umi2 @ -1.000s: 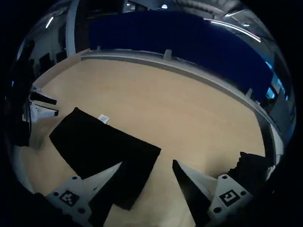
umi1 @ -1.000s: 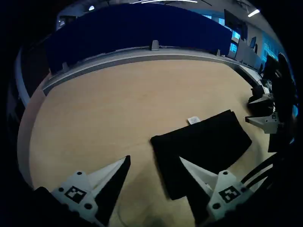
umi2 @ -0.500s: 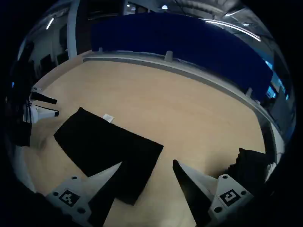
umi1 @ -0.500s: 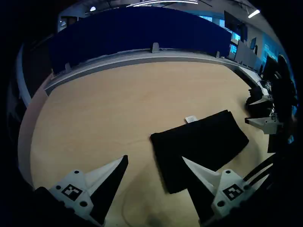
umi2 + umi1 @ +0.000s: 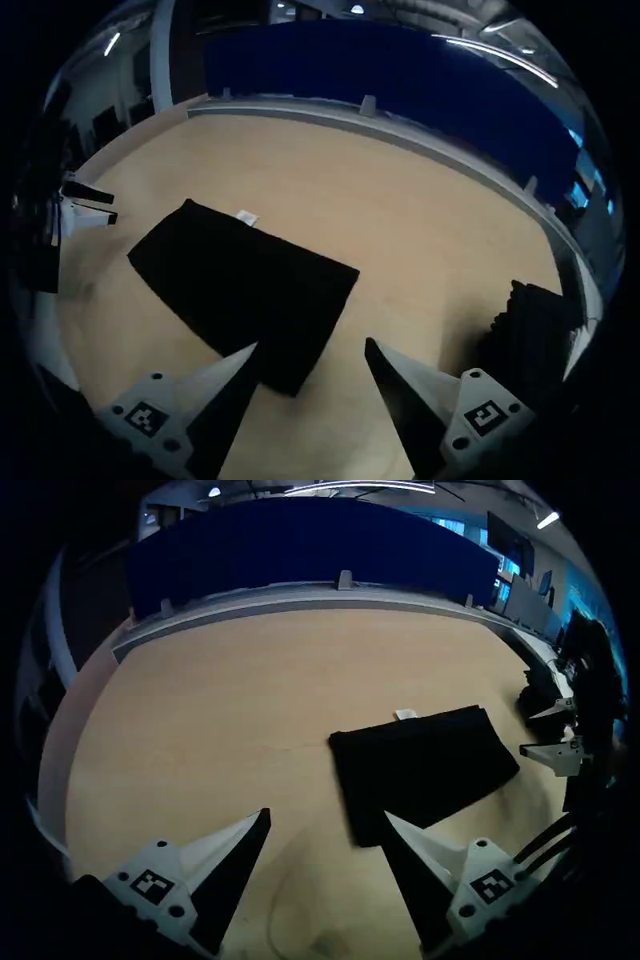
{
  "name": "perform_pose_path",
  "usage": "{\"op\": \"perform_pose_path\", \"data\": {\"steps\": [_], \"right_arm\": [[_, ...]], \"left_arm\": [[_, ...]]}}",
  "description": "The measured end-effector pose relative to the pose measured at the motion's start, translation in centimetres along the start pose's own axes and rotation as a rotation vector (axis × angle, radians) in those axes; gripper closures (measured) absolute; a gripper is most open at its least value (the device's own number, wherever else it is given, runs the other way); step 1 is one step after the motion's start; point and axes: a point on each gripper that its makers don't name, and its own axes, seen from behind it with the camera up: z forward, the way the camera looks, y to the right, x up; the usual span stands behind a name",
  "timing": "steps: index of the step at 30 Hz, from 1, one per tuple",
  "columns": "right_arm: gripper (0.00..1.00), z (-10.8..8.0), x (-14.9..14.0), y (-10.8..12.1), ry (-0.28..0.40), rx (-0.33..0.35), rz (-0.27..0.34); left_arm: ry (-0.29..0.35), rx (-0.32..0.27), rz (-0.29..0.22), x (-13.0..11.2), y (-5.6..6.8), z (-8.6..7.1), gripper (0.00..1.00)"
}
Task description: Fold towel
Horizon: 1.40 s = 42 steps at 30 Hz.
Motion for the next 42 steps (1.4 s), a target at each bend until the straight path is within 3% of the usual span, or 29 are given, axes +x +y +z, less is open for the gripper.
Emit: {"op": "perform_pose_path", "data": {"steps": [12,24,31,42], "right_arm": [[0.06,-0.6,-2.2,-0.8,-0.029,0.040,-0.045],[0.09,-0.2,-3.7,-2.3,-0.085,0.148,-0.156],[0.22,0.3,-4.0,-2.4,-0.102,0.172,-0.186],[0.56,0.9,-5.0,-2.5,-0.149,0.196,-0.193]], "left_arm": [[0.002,0.030,-0.037,-1.7,-0.7,-1.4,0.05],[0.006,0.084,-0.056,-2.9,-2.4,-3.8,0.05],[-0.005,0.109,-0.082,-4.3,-3.5,-5.2,0.05],[-0.017,0.126,-0.106,-5.7,-4.4,-6.6,0.05]]}}
